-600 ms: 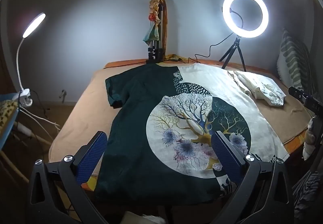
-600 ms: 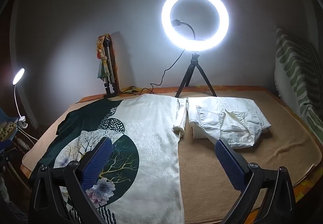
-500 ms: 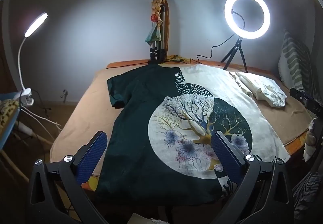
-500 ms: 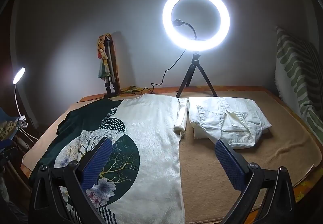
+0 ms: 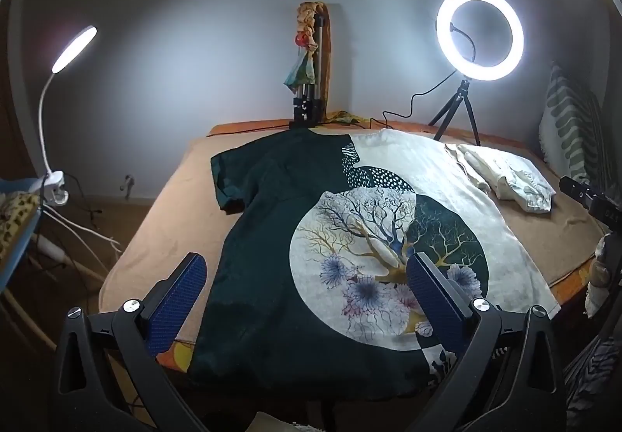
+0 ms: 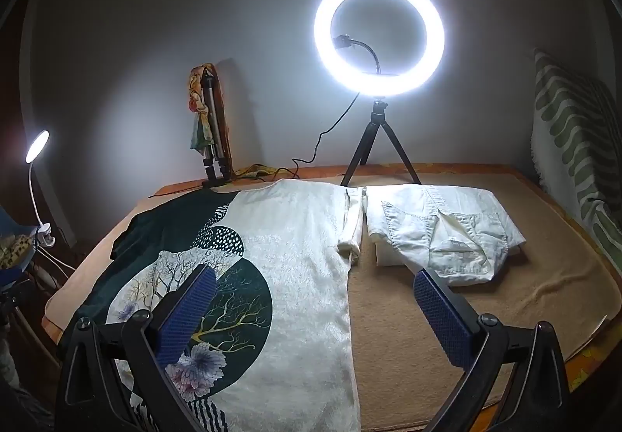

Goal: Fold small clothes

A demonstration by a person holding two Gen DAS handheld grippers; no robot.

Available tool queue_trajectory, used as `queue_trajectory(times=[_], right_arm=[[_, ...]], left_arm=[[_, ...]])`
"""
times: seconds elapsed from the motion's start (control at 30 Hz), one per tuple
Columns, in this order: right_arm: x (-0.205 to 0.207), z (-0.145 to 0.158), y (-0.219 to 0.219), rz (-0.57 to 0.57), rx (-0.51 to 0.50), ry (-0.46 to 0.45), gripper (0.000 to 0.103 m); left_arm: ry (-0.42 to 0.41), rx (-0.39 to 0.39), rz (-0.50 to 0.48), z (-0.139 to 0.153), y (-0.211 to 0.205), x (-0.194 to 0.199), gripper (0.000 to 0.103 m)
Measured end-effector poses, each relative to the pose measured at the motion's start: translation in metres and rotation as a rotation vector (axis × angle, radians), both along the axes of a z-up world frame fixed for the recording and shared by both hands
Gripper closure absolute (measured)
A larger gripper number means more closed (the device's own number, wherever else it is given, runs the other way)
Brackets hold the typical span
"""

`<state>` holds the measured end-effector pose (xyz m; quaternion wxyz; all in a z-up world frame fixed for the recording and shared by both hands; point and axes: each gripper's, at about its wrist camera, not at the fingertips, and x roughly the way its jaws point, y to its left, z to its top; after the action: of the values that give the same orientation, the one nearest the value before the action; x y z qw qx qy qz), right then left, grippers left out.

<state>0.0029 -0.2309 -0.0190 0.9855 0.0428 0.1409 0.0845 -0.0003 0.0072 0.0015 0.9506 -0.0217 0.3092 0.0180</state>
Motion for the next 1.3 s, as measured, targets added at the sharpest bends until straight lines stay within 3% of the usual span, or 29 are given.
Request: queue_trajectory(times=[1.3], right_arm=[[0.0018, -0.0014, -0.0034, 0.013, 0.027, 0.017, 0.000]], left_arm=[[0.000, -0.012, -0.001, 0.0016, 0.0011, -0.0001, 0.001]])
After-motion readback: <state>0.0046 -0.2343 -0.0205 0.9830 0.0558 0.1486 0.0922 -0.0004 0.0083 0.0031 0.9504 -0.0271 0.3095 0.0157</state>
